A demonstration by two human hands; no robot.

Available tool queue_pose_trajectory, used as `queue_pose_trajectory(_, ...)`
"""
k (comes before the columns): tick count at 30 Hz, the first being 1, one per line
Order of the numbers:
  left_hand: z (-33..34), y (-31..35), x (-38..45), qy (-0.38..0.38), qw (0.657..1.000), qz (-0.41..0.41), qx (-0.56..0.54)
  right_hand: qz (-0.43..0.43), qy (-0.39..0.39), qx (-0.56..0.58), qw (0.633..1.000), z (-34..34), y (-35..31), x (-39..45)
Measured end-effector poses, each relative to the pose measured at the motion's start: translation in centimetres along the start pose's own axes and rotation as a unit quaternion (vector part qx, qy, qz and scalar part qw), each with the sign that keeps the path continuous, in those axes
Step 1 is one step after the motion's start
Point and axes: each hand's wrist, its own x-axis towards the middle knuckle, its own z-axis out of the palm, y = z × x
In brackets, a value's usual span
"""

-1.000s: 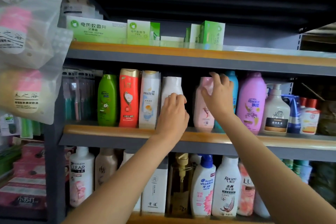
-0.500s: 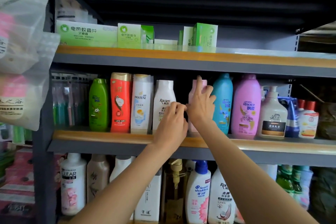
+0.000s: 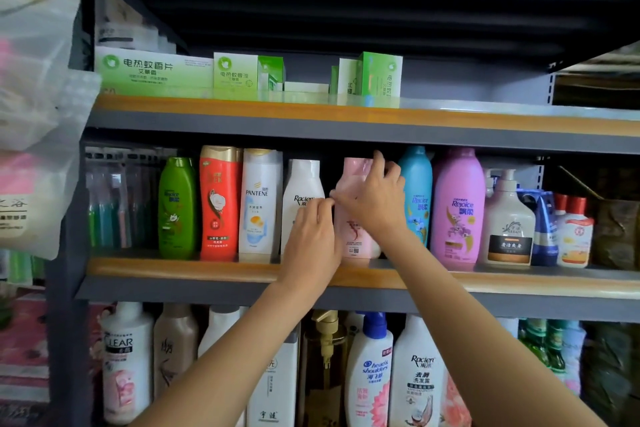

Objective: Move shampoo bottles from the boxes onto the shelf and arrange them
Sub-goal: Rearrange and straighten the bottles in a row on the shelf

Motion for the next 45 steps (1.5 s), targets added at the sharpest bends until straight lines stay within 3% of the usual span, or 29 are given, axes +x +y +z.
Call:
queue_pose_trajectory(3, 0.5, -0.3, 0.0, 0.024, 0.997, 0.028, 0.065, -0.003, -0.018, 0.072, 0.997, -1.2, 0.6, 1.2)
queue_pose_trajectory(10, 1.8, 0.4, 0.4, 0.035, 0.99, 0.045, 0.127, 0.026, -0.114, 0.084, 0.99, -0.8, -0.1, 1.9)
queue_pose_trajectory(22, 1.7, -1.0, -0.3, 0.056, 0.989, 0.045, 0.132, 0.17, -0.056, 0.194, 0.965, 2.0, -0.6, 0.1)
queue_pose_trajectory(45, 2.2, -1.2, -0.8, 0.067, 0.989, 0.046, 0.124, 0.191, -0.084, 0.184, 0.961, 2.7, 0.0, -2.2)
